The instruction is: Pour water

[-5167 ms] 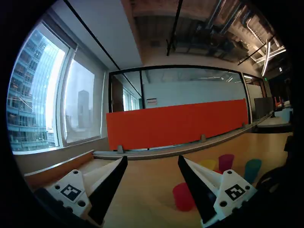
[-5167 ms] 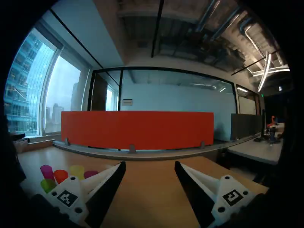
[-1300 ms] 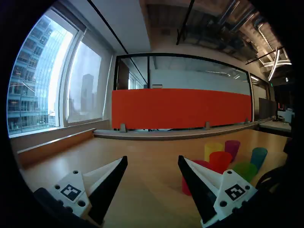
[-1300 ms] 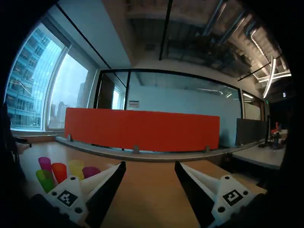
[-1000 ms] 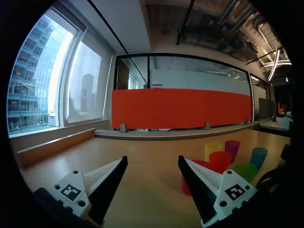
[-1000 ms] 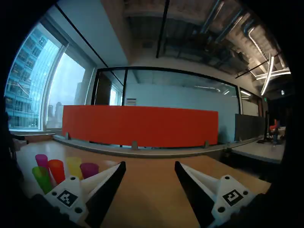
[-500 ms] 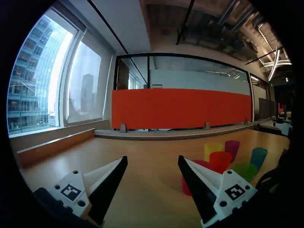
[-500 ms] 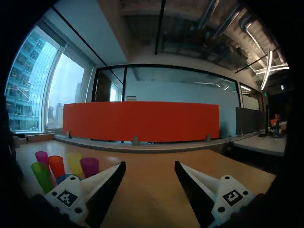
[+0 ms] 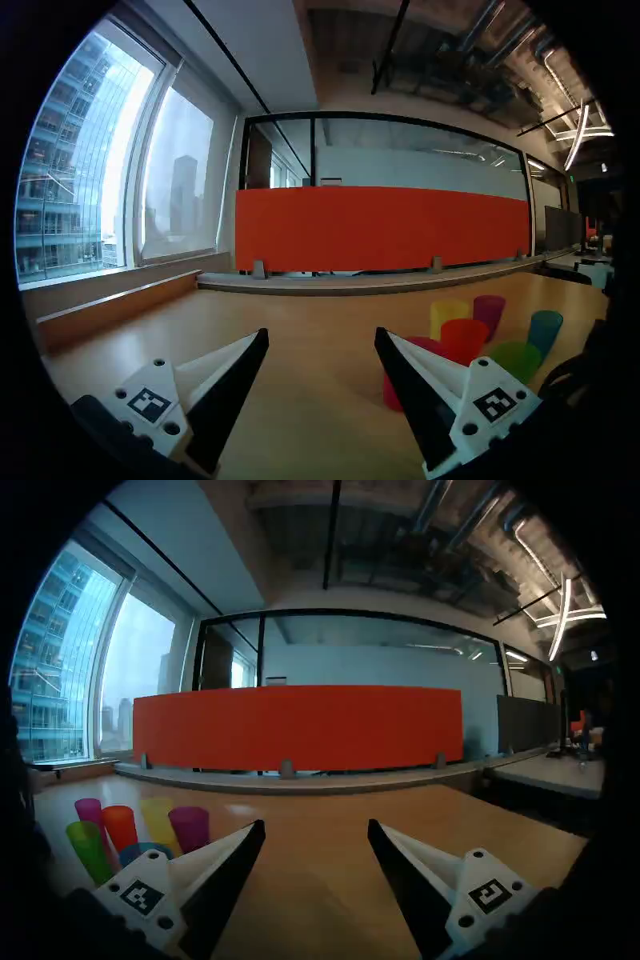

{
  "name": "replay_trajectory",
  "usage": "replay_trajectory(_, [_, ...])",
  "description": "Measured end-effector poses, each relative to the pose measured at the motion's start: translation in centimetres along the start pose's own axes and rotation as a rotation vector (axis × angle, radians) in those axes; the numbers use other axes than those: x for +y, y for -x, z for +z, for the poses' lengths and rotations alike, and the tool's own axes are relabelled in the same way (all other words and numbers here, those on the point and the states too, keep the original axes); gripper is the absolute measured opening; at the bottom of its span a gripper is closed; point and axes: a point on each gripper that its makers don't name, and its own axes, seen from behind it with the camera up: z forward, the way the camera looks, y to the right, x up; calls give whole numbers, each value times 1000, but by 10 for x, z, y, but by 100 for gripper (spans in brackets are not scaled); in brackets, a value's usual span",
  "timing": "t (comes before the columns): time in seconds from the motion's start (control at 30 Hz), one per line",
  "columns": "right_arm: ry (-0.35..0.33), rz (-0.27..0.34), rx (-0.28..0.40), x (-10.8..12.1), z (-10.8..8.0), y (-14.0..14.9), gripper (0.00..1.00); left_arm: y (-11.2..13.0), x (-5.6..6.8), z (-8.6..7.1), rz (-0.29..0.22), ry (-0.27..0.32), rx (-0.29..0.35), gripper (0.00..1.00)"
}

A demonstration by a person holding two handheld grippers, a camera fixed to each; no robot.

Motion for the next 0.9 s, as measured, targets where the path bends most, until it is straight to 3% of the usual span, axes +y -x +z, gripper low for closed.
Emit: replay_trajectory(0.9, [2, -15, -25, 0, -2, 5, 100, 1, 0, 0, 0, 0, 0, 99])
